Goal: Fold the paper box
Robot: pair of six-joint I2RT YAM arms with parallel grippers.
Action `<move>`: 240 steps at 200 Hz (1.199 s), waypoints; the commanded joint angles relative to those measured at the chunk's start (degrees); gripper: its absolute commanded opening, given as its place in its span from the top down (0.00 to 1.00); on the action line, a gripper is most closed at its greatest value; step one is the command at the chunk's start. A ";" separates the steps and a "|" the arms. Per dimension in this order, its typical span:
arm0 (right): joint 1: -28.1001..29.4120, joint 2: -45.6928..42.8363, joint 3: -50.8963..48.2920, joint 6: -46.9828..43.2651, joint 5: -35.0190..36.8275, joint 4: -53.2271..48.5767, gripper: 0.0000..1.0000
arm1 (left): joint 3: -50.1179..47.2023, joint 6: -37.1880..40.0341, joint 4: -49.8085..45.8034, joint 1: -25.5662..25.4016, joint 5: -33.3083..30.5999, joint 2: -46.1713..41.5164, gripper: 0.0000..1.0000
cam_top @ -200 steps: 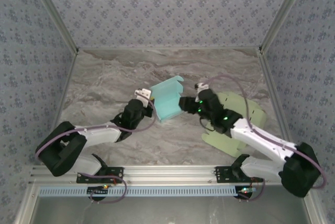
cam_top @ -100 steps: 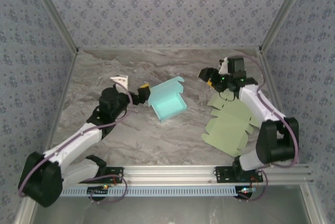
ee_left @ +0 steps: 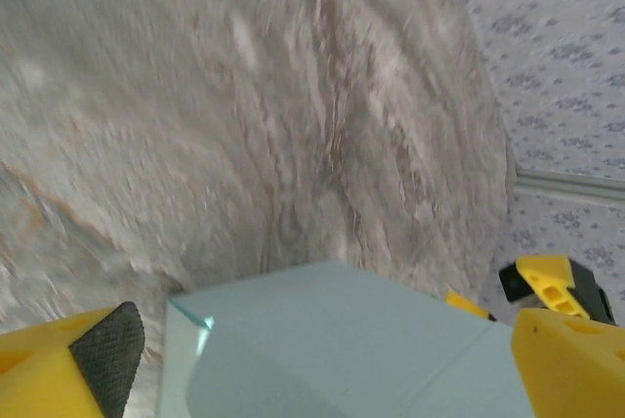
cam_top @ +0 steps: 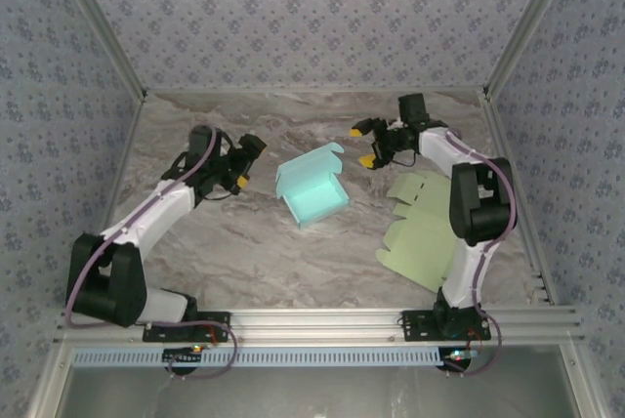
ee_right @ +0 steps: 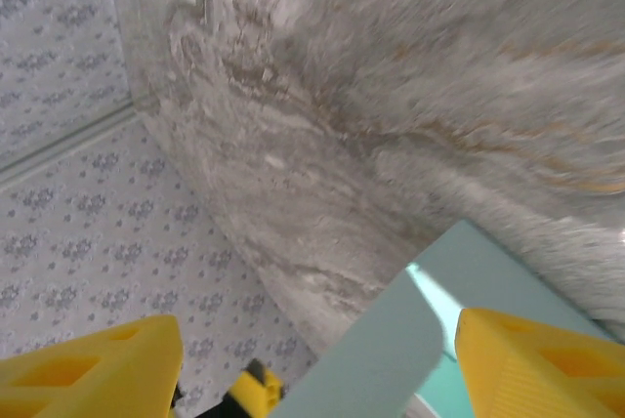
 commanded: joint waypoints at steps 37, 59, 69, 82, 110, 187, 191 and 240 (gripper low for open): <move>4.72 3.95 5.16 4.82 -3.03 -0.49 0.25 | 1.61 -15.45 5.14 -4.99 8.53 5.36 0.13; 5.70 3.03 3.09 5.24 -3.02 -0.66 0.28 | 0.15 -17.78 7.29 -5.63 8.89 6.02 0.18; 6.30 1.78 0.89 6.60 -2.56 0.91 0.29 | -0.32 -18.68 7.61 -5.75 8.74 5.97 0.18; 7.11 0.11 -2.22 8.85 -1.68 3.08 0.28 | -0.53 -19.23 7.47 -6.11 8.53 5.89 0.19; 8.53 -3.44 -5.84 12.48 1.64 3.35 0.28 | -1.01 -20.51 7.71 -7.67 8.35 5.71 0.19; 13.45 -7.31 -10.57 18.82 8.26 4.75 0.32 | -2.85 -25.51 8.95 -13.57 5.19 6.62 0.17; 13.64 -7.36 -10.63 18.76 8.37 4.63 0.32 | -2.79 -25.41 8.95 -13.63 5.14 6.73 0.17; 12.00 -7.46 -7.33 7.00 10.39 -2.71 0.32 | -3.76 -16.78 6.57 -7.45 5.00 6.08 0.06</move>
